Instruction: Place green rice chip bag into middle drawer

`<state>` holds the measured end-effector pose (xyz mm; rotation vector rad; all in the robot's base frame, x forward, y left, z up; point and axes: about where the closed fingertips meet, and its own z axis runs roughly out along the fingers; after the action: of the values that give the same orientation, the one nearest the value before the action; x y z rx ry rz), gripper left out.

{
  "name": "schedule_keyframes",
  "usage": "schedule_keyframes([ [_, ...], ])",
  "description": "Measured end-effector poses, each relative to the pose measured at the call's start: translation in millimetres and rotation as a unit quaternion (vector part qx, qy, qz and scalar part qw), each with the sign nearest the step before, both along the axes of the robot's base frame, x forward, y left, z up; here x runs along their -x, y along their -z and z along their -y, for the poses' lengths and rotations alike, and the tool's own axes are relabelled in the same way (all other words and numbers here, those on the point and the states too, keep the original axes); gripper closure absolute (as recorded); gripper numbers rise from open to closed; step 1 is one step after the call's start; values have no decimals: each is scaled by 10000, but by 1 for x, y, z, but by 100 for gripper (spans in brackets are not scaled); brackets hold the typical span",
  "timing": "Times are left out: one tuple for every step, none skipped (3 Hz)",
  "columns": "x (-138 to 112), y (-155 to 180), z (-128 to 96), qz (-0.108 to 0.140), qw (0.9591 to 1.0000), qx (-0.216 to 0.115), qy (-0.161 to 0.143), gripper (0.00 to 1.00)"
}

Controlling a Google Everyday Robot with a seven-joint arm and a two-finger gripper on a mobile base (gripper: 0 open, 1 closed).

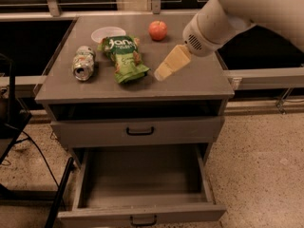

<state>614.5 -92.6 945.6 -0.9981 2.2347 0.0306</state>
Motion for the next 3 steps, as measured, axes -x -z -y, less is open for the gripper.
schedule_keyframes([
  [-20,4,-18,202,9997,-121,28,0],
  [-38,5,-38,368,9990,-242,-16,0],
  [-58,10,-72,464,9978,-432,-171,0],
])
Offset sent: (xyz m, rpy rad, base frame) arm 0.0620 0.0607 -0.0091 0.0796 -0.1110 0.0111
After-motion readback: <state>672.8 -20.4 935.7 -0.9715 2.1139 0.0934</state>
